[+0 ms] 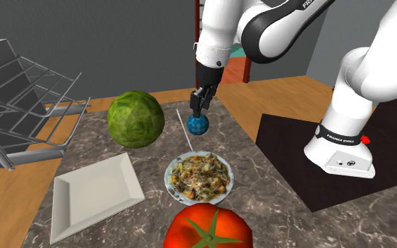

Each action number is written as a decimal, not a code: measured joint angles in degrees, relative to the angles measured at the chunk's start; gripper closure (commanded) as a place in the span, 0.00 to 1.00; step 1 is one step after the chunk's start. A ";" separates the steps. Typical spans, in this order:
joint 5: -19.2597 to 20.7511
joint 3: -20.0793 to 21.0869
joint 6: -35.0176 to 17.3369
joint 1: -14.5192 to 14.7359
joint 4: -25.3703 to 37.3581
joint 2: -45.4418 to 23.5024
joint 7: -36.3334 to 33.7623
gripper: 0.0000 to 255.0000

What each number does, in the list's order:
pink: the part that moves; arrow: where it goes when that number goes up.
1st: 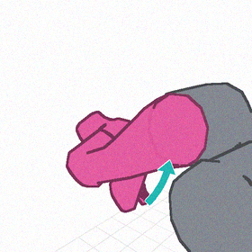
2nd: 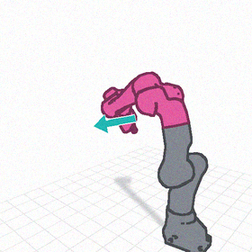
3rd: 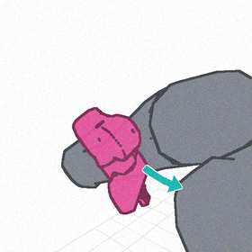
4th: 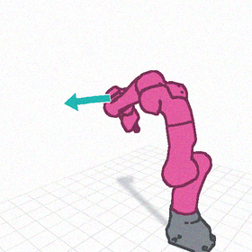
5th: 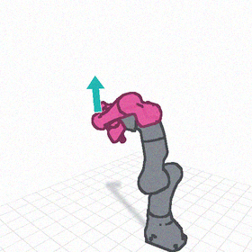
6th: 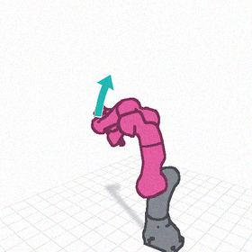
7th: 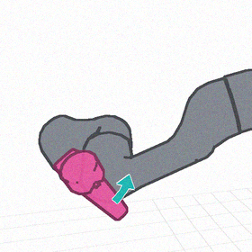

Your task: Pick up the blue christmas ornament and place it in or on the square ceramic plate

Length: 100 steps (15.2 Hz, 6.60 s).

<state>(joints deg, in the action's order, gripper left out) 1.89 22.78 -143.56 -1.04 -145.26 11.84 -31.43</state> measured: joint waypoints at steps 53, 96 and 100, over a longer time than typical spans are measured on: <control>25.06 7.22 44.06 23.28 84.86 -49.12 -25.70 1.00; 26.64 6.65 35.65 23.44 77.47 -51.23 -29.71 0.00; 26.56 6.73 35.73 23.41 77.19 -50.91 -29.80 0.00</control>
<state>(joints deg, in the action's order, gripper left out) 28.45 29.51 -107.83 22.36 -68.07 -39.08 -61.23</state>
